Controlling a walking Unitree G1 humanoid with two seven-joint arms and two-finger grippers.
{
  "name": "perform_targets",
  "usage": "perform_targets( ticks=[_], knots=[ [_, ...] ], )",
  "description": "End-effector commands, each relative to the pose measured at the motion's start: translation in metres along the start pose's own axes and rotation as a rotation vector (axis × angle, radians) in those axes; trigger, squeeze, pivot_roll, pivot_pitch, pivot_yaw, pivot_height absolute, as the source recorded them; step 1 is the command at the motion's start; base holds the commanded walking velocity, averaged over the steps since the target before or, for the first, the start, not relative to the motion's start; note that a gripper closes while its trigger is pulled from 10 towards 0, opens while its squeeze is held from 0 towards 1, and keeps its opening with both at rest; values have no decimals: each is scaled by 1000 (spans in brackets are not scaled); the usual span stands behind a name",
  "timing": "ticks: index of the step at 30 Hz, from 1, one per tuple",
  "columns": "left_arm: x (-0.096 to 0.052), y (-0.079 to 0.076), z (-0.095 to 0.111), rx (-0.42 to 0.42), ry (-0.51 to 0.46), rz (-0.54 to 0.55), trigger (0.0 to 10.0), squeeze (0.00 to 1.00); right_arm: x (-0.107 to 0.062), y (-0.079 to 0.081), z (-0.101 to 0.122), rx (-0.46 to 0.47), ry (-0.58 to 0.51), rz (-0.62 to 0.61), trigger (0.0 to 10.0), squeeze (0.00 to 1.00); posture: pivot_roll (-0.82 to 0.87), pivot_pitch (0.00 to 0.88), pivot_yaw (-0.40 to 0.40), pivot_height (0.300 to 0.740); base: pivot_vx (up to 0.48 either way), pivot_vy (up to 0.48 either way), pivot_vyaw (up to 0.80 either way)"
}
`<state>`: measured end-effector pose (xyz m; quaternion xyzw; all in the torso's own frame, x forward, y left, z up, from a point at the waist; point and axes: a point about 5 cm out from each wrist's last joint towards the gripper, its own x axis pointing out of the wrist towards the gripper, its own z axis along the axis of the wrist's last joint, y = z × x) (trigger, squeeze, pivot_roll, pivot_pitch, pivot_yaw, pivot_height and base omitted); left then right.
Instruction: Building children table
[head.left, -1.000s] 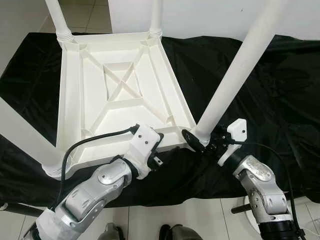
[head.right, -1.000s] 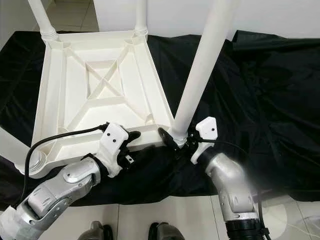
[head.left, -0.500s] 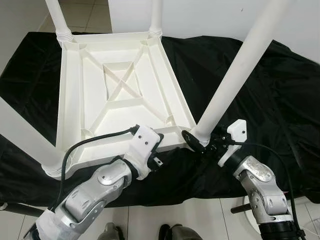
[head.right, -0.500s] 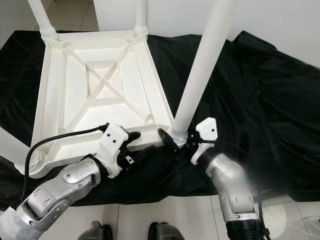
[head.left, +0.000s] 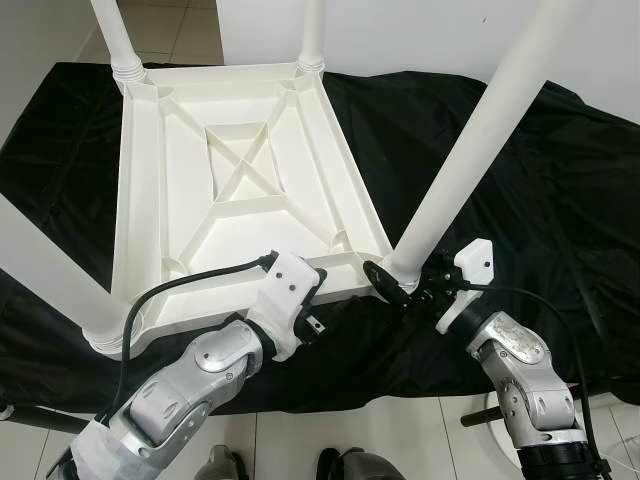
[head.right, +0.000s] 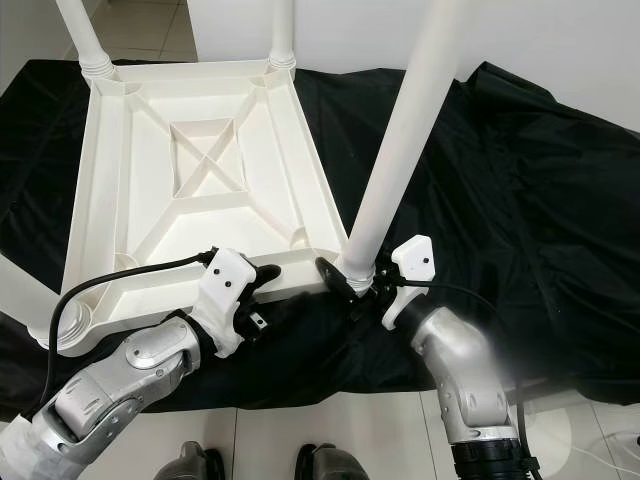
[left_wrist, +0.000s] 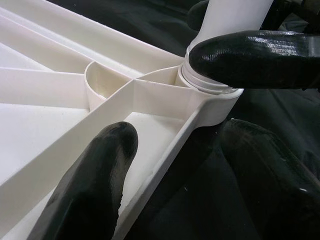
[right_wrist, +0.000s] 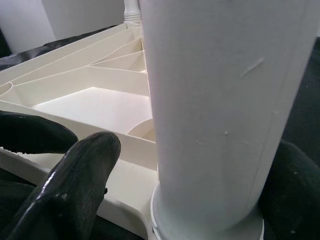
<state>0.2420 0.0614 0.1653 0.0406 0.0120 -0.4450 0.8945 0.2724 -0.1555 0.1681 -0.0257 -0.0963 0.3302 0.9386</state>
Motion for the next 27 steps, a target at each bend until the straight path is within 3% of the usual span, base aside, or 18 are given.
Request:
perform_targets(
  ticks=[1, 27],
  knots=[
    [-2, -13, 0, 6, -1, -190, 10000, 0, -4, 0, -4, 12, 13, 5, 10000, 0, -83, 184, -86, 740, 0, 0, 0],
    [-3, -9, 1, 8, 3, -177, 10000, 0, -1, 0, -4, 17, 5, -2, 10000, 0, -73, 200, -81, 740, 0, 0, 0]
  ],
)
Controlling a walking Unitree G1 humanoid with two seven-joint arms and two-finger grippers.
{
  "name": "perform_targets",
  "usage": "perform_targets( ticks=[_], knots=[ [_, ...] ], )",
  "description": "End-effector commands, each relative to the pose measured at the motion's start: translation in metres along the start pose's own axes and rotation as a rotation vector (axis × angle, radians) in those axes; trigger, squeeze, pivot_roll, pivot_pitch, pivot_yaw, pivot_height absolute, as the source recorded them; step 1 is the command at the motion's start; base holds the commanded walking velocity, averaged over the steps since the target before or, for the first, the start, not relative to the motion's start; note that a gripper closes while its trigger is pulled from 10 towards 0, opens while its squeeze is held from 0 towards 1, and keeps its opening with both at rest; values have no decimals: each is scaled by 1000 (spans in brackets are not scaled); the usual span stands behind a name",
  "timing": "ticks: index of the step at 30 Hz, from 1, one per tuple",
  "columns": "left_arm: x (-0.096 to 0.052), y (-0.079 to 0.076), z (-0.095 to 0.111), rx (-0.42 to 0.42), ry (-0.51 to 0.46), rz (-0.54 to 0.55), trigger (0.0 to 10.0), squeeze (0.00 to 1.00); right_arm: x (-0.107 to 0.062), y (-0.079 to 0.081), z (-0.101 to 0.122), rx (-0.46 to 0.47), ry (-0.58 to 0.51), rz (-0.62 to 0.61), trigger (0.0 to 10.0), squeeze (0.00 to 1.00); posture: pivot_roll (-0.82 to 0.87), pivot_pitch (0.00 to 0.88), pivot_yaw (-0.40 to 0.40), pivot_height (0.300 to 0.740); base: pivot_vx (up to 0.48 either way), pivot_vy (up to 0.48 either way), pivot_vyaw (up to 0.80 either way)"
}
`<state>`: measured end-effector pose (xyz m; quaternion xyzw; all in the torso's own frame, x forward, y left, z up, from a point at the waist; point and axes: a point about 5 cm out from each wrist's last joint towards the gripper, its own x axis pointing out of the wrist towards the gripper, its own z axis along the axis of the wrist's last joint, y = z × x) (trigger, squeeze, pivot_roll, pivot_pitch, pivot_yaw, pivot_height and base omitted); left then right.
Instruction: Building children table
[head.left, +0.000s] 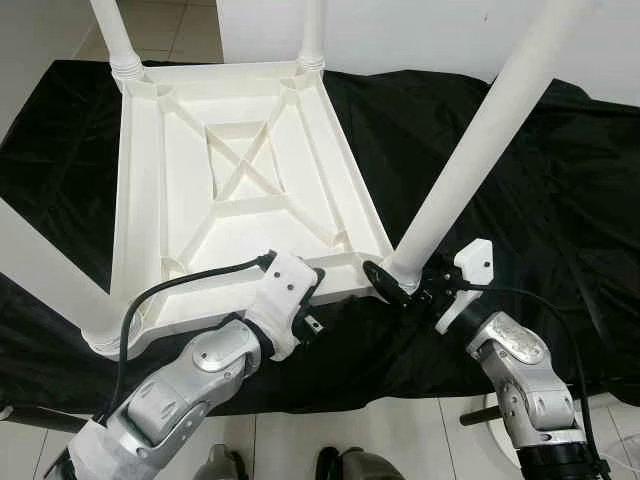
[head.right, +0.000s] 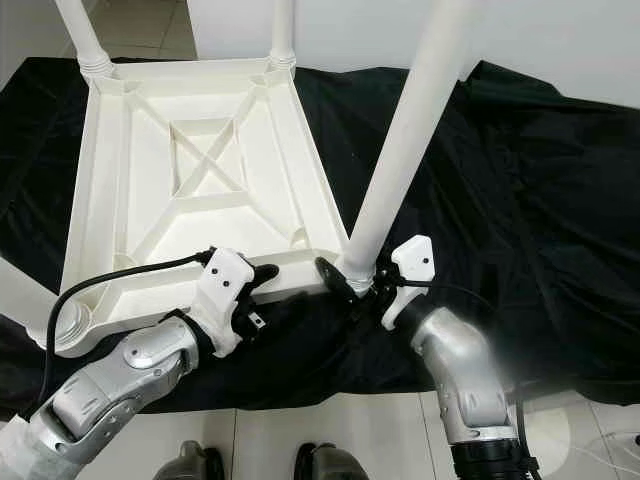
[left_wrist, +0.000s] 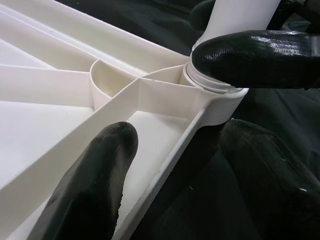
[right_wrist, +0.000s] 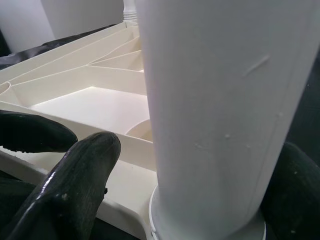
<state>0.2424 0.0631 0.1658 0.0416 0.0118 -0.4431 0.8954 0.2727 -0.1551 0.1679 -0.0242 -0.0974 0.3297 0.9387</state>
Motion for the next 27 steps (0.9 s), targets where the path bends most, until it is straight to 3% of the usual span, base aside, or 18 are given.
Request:
perform_targets(
  ticks=[1, 20, 27],
  knots=[
    [-2, -11, 1, 6, 2, -182, 10000, 0, -2, 0, -4, 15, 8, -1, 10000, 0, -73, 200, -81, 740, 0, 0, 0],
    [-7, -13, 0, 57, 15, -226, 10000, 0, 5, 3, -2, 3, -5, 20, 10000, 0, -31, 198, -65, 740, 0, 0, 0],
    [-8, -16, 0, 48, 17, -248, 10000, 0, 10, -5, -2, -24, 1, 26, 10000, 0, -31, 198, -69, 740, 0, 0, 0]
  ],
)
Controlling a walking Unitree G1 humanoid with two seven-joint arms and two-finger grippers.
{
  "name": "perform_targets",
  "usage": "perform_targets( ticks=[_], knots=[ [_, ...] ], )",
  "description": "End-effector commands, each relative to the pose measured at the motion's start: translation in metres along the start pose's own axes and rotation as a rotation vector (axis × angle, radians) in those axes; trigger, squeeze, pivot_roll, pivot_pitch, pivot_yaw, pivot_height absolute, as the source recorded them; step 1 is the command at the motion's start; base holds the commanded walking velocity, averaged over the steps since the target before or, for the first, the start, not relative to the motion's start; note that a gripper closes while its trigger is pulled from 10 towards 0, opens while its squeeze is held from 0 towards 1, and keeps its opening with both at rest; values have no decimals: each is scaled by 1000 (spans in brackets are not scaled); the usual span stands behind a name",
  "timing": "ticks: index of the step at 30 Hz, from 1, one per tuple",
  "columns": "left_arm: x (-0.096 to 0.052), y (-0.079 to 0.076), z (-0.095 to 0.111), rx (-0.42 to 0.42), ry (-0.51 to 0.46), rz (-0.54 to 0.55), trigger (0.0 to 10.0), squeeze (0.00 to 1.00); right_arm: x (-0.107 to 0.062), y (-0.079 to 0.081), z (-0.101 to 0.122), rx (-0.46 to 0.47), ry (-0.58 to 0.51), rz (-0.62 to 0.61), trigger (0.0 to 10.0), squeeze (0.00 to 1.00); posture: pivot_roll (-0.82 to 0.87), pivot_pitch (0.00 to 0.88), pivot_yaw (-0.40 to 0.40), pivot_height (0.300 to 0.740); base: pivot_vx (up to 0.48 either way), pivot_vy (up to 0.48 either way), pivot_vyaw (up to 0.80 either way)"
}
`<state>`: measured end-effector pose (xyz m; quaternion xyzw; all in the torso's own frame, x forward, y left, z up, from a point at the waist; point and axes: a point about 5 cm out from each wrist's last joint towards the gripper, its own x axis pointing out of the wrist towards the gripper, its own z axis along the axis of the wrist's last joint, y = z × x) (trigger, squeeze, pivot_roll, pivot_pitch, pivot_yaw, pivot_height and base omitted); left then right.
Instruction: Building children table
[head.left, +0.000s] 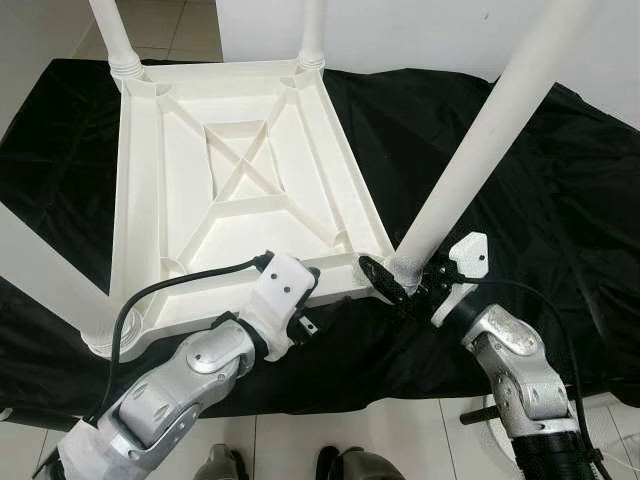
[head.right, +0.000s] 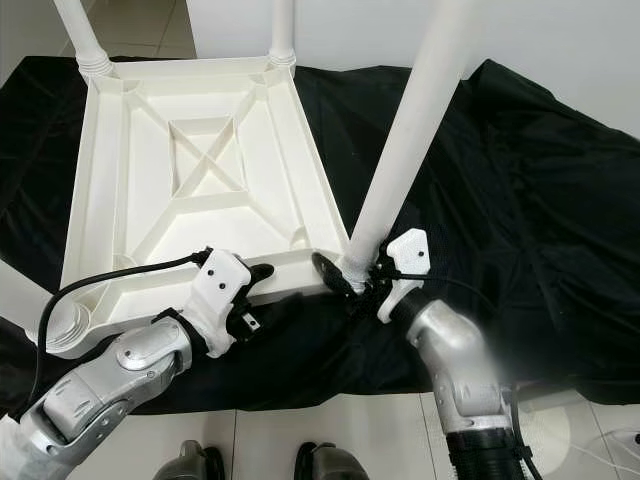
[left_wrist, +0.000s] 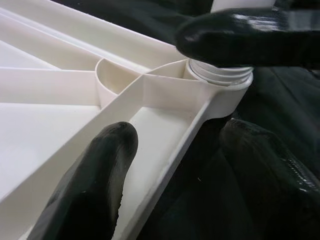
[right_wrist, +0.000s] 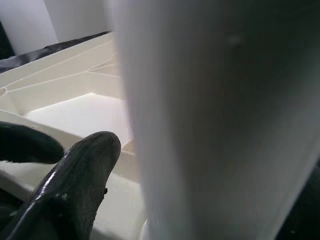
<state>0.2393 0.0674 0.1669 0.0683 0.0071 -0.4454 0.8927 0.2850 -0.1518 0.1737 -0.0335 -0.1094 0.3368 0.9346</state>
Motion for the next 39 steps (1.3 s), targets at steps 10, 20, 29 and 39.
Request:
perform_targets(
  ticks=[10, 20, 29, 39],
  knots=[
    [-3, -15, 1, 16, -7, -243, 10000, 0, 0, -3, -4, -25, 20, 29, 0, 0, -32, 192, -69, 740, 0, 0, 0],
    [-2, -16, 1, 17, -10, -238, 10000, 0, -8, 6, -4, 10, 18, -37, 10000, 0, -31, 184, -75, 740, 0, 0, 0],
    [1, -14, 2, 0, -20, -224, 10000, 0, -10, 24, -10, 64, 58, -563, 10000, 0, -43, 187, -71, 740, 0, 0, 0],
    [2, -11, 5, 5, -33, -203, 10000, 0, -4, 32, -22, 137, 84, -763, 10000, 0, -56, 191, -55, 740, 0, 0, 0]
  ],
)
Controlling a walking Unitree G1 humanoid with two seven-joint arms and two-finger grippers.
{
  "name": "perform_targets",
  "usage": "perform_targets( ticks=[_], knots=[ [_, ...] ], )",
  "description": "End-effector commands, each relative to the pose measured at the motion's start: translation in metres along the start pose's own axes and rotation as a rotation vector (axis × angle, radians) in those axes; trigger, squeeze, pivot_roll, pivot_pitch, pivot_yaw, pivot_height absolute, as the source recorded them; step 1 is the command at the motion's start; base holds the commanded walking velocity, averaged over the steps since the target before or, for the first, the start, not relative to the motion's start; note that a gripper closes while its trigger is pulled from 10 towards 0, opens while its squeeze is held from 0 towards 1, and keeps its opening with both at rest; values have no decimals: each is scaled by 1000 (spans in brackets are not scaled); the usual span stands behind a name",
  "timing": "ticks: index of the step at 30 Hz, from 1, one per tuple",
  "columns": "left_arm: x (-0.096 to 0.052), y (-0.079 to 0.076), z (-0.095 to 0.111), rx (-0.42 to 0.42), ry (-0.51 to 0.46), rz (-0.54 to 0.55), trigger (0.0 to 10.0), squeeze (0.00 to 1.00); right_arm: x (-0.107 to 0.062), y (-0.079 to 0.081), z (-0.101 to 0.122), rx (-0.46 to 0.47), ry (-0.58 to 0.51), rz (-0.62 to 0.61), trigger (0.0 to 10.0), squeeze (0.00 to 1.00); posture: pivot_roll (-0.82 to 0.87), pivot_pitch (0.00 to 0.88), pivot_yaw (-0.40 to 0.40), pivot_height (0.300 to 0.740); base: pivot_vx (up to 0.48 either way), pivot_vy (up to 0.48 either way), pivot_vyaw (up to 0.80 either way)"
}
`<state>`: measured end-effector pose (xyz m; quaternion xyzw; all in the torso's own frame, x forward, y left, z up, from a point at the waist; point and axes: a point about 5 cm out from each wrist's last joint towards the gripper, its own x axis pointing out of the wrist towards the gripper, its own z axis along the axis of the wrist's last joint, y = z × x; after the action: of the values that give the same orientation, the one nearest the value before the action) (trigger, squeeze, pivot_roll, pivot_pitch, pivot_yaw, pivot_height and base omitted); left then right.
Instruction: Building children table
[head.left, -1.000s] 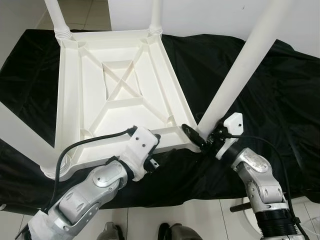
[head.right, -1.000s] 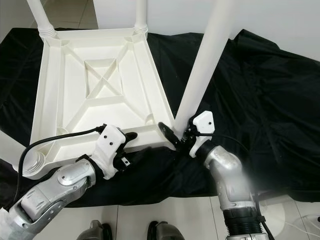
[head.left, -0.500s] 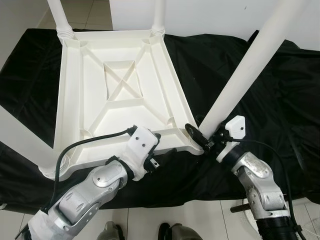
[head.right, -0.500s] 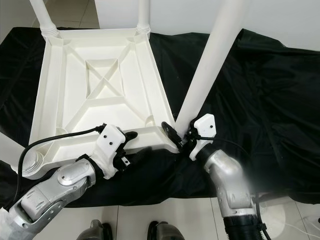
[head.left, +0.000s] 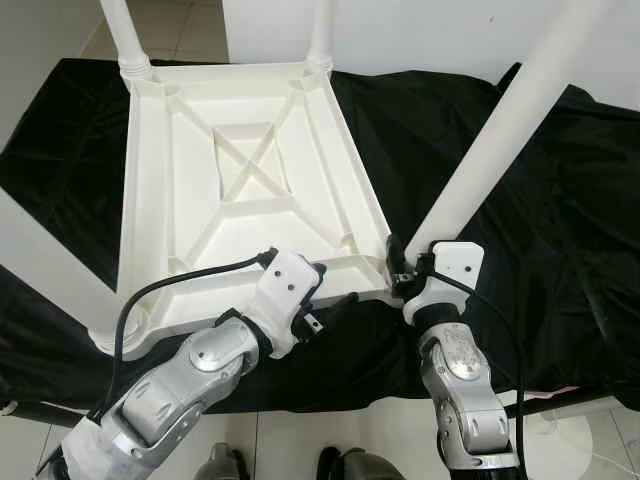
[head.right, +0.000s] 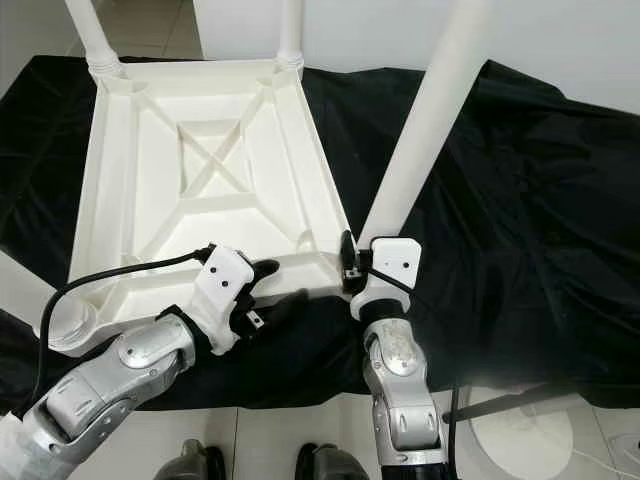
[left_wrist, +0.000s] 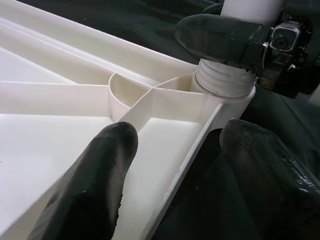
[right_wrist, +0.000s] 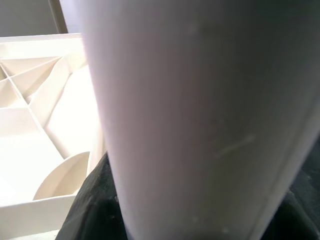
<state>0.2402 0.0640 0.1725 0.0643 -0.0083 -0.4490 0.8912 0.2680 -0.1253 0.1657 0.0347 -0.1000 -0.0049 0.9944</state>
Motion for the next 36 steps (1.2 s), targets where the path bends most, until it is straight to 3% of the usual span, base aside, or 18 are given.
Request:
perform_targets(
  ticks=[1, 2, 3, 4, 12, 13, 19, 23, 32, 33, 36],
  knots=[
    [0, -11, -1, -6, -3, -197, 10000, 0, -4, -7, -14, 56, 74, -26, 10000, 0, -57, 189, -51, 740, 0, 0, 0],
    [0, -11, -1, -6, -3, -197, 10000, 0, -4, -7, -14, 56, 74, -26, 10000, 0, -57, 189, -51, 740, 0, 0, 0],
    [1, -10, -1, -3, -4, -195, 10000, 0, -4, -9, -10, 71, 43, 8, 10000, 831, -59, 193, -47, 740, 0, 0, 0],
    [2, -10, 0, 0, -5, -193, 10000, 0, -4, -10, -7, 87, 19, 38, 10000, 1000, -61, 195, -46, 740, 0, 0, 0],
    [7, -9, 3, -14, -22, -182, 10000, 0, -6, -11, 0, 54, -6, 115, 10000, 1000, -100, 197, -87, 740, 0, 0, 0],
    [7, -8, 4, -19, -27, -180, 10000, 0, -5, -10, 1, 56, -6, 157, 10000, 0, -107, 192, -89, 740, 0, 0, 0],
    [5, -8, 4, -34, -21, -199, 10000, 0, -5, -6, 2, 53, -13, 274, 10000, 0, -104, 182, -86, 740, 0, 0, 0],
    [-1, -14, 3, -53, 2, -280, 10000, 0, 0, -19, 4, -36, -4, 408, 10000, 0, -122, 164, -74, 740, 0, 0, 0],
    [4, -10, 5, -47, 7, -266, 10000, 0, 11, -24, 16, -86, -35, 582, 10000, 0, -129, 164, -64, 740, 0, 0, 0],
    [4, -10, 5, -50, 8, -265, 10000, 0, 12, -22, 16, -84, -34, 619, 9020, 0, -117, 169, -50, 740, 0, 0, 0],
    [4, -10, 5, -50, 12, -264, 10000, 0, 13, -20, 16, -77, -30, 668, 9020, 0, -117, 169, -50, 740, 0, 0, 0]
  ],
)
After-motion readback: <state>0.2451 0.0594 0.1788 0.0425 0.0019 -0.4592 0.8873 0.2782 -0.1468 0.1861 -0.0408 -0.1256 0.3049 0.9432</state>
